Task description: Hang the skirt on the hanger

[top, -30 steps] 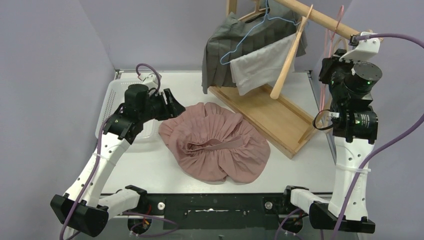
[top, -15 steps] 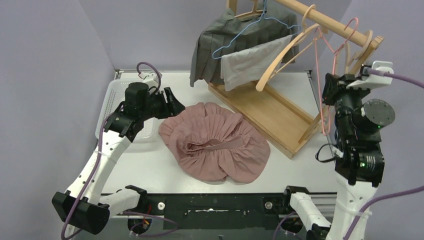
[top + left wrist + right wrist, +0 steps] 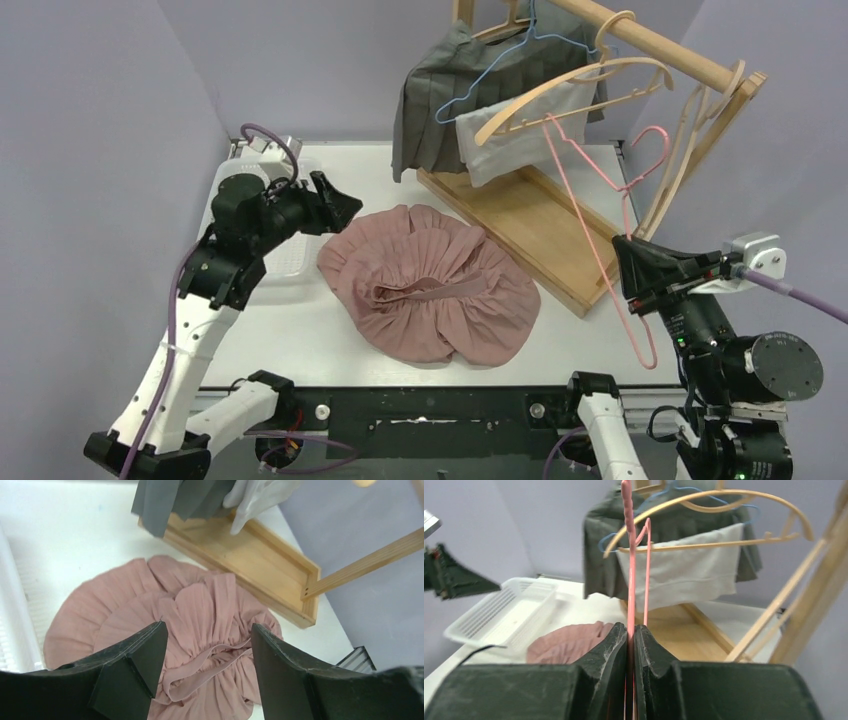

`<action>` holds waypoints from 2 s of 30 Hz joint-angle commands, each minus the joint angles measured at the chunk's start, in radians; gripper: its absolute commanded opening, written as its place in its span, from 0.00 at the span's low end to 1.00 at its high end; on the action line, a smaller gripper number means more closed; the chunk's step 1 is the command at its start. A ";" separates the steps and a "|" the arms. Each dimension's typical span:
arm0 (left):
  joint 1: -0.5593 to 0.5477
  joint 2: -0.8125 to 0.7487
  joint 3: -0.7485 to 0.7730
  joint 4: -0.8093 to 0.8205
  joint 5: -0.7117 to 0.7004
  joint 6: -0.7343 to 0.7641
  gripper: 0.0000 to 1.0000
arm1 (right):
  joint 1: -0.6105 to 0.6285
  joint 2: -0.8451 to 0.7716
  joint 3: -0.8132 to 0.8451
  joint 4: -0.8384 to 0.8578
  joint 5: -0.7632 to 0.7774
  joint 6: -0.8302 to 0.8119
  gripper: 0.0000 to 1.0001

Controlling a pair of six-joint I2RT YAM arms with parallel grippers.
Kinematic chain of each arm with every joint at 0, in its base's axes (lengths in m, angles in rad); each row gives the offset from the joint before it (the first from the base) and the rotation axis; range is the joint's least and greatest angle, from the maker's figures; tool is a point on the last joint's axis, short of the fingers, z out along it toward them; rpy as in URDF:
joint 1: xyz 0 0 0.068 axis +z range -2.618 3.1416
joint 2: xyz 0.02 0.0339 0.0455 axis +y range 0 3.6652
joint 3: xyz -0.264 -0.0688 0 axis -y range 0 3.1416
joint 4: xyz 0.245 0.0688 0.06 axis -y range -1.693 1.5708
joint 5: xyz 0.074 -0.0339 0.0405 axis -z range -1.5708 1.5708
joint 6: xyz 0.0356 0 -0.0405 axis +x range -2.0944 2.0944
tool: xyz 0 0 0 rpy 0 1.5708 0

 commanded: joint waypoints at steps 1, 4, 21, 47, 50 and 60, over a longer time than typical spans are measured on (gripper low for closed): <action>0.004 -0.090 0.092 0.119 0.017 0.079 0.65 | -0.022 -0.019 0.007 0.043 -0.287 0.030 0.00; -0.002 -0.121 0.114 0.158 0.070 0.138 0.83 | -0.062 0.010 -0.042 0.048 -0.477 0.012 0.00; -0.075 -0.032 -0.091 0.533 0.496 0.231 0.81 | -0.015 0.078 -0.424 0.325 -0.649 -0.022 0.00; -0.266 0.116 -0.125 0.350 0.788 0.683 0.37 | 0.610 0.415 -0.295 0.279 -0.433 -0.320 0.00; -0.232 0.070 -0.173 0.364 0.797 0.663 0.37 | 0.610 0.400 -0.301 0.304 -0.455 -0.327 0.00; -0.122 0.040 -0.256 0.487 0.948 0.541 0.22 | 0.610 0.340 -0.327 0.388 -0.511 -0.270 0.00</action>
